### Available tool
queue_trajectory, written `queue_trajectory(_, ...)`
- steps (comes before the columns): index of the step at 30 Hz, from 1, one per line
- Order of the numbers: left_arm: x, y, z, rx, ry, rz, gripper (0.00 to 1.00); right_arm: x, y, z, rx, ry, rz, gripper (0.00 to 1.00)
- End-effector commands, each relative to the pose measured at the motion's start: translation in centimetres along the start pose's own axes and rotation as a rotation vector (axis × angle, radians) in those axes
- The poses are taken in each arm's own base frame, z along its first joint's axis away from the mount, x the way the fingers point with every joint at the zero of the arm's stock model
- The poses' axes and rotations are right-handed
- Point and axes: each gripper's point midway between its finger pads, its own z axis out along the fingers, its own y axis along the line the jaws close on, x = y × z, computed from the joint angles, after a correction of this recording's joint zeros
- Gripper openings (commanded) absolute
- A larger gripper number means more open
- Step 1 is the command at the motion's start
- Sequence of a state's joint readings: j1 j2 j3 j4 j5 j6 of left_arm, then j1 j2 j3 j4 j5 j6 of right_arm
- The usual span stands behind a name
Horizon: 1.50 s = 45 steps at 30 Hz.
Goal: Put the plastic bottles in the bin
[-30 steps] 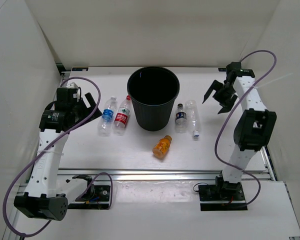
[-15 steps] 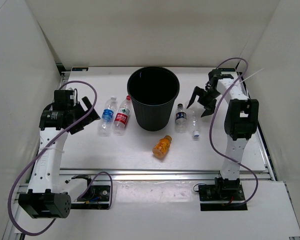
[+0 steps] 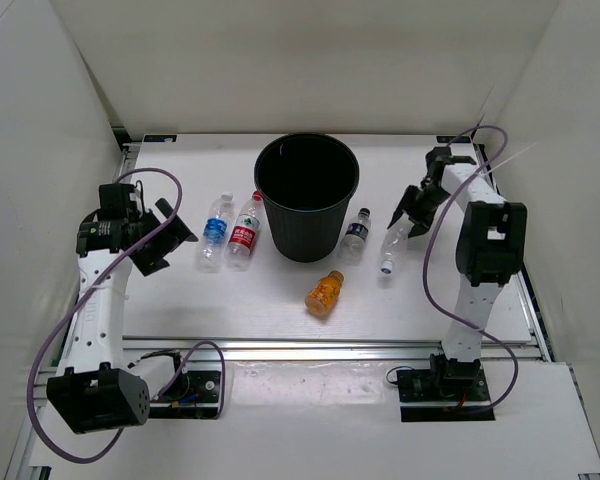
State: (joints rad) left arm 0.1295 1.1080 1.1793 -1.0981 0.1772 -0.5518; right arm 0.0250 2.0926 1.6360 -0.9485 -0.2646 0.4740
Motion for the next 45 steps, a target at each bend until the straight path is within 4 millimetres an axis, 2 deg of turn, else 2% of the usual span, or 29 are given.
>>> queue_trajectory(1, -0.1, -1.0, 0.3, 0.057, 0.017, -0.033, 1.00, 0.1, 1.3, -7.6, -0.019, -0.157, 0.009, 0.34)
queue_trajectory(3, -0.2, -1.0, 0.6, 0.062, 0.011, -0.031, 1.00, -0.2, 2.6, -12.5, -0.063, -0.286, 0.010, 0.34)
queue_trajectory(6, -0.3, -1.2, 0.9, 0.080, -0.001, -0.046, 1.00, -0.3, 5.2, -18.4, -0.147, -0.411, -0.025, 0.34)
queue_trajectory(7, -0.1, -1.5, 0.8, 0.098, -0.004, -0.043, 1.00, -0.8, 7.4, -22.4, -0.228, -0.501, -0.070, 0.34)
queue_trajectory(9, 0.2, -1.4, 1.1, 0.107, 0.000, -0.052, 1.00, 0.3, 11.4, -26.6, -0.364, -0.558, -0.142, 0.34)
queue_trajectory(10, 0.2, -1.4, 1.1, 0.107, 0.000, -0.052, 1.00, -0.2, 12.9, -27.5, -0.389, -0.583, -0.172, 0.34)
queue_trajectory(11, 0.2, -0.7, 1.4, 0.071, -0.008, -0.072, 1.00, 0.8, 15.9, -30.9, -0.471, -0.651, -0.234, 0.34)
queue_trajectory(13, 0.2, 0.4, 1.6, 0.001, -0.023, -0.127, 1.00, 1.2, 19.3, -32.4, -0.563, -0.694, -0.313, 0.39)
queue_trajectory(15, -0.2, 1.6, 1.9, -0.055, -0.035, -0.139, 1.00, 2.8, 22.7, -32.0, -0.624, -0.687, -0.387, 0.42)
queue_trajectory(16, -0.1, 2.0, 2.1, -0.088, -0.021, -0.165, 1.00, 3.9, 25.1, -31.3, -0.669, -0.677, -0.433, 0.42)
queue_trajectory(19, -0.5, 1.8, 1.9, -0.104, -0.018, -0.188, 1.00, 5.9, 28.9, -29.8, -0.704, -0.656, -0.504, 0.46)
queue_trajectory(20, -0.1, 1.3, 2.1, -0.081, 0.015, -0.192, 1.00, 6.0, 29.6, -28.5, -0.698, -0.630, -0.513, 0.48)
queue_trajectory(21, -0.7, 0.7, 2.0, -0.049, 0.001, -0.175, 1.00, 6.6, 30.0, -28.3, -0.701, -0.623, -0.534, 0.56)
queue_trajectory(22, -0.8, 0.2, 1.7, -0.028, 0.001, -0.164, 1.00, 7.4, 30.4, -26.7, -0.689, -0.584, -0.544, 0.67)
queue_trajectory(24, -1.2, -1.3, 1.4, 0.045, 0.005, -0.142, 1.00, 8.0, 29.9, -26.5, -0.654, -0.583, -0.555, 1.00)
queue_trajectory(25, -1.5, -1.9, 1.4, 0.080, -0.002, -0.124, 1.00, 8.0, 29.5, -27.0, -0.644, -0.600, -0.560, 1.00)
queue_trajectory(26, -1.6, -2.5, 1.3, 0.116, -0.002, -0.106, 1.00, 8.7, 29.0, -28.9, -0.655, -0.642, -0.571, 1.00)
queue_trajectory(28, -1.1, -3.4, 1.1, 0.166, 0.032, -0.104, 1.00, 7.8, 27.3, -31.0, -0.600, -0.755, -0.568, 1.00)
queue_trajectory(29, -1.2, -3.4, 1.3, 0.166, 0.032, -0.104, 1.00, 8.3, 26.3, -33.9, -0.610, -0.834, -0.563, 1.00)
queue_trajectory(30, -1.3, -3.9, 1.2, 0.191, 0.036, -0.100, 1.00, 7.6, 25.2, -33.9, -0.573, -0.866, -0.531, 1.00)
queue_trajectory(31, -1.0, -3.9, 1.4, 0.202, 0.039, -0.107, 1.00, 6.7, 22.7, -36.0, -0.520, -0.961, -0.451, 1.00)
queue_trajectory(33, -1.3, -4.1, 1.3, 0.218, 0.016, -0.099, 1.00, 4.7, 19.6, -36.2, -0.473, -1.007, -0.346, 1.00)
queue_trajectory(34, -1.2, -3.8, 1.3, 0.209, 0.005, -0.099, 1.00, 4.2, 17.3, -33.4, -0.421, -0.953, -0.303, 1.00)
queue_trajectory(37, -1.1, -3.3, 1.5, 0.172, -0.019, -0.085, 1.00, 2.6, 13.0, -28.7, -0.385, -0.811, -0.144, 1.00)
queue_trajectory(38, -0.7, -3.0, 1.8, 0.165, -0.008, -0.088, 1.00, 2.3, 11.0, -24.4, -0.344, -0.706, -0.085, 0.99)
queue_trajectory(39, -0.6, -3.0, 2.1, 0.164, -0.005, -0.114, 1.00, 1.9, 9.4, -22.6, -0.344, -0.645, -0.018, 0.96)
queue_trajectory(41, 1.0, -3.4, 3.1, 0.197, 0.087, -0.148, 1.00, 2.6, 9.0, -19.0, -0.415, -0.487, -0.004, 0.94)
queue_trajectory(42, 1.3, -3.9, 3.4, 0.225, 0.112, -0.164, 1.00, 2.7, 7.5, -16.6, -0.403, -0.425, 0.033, 0.94)
queue_trajectory(45, 2.2, -4.7, 4.0, 0.290, 0.177, -0.166, 1.00, 2.2, 7.4, -14.3, -0.446, -0.365, -0.019, 0.92)
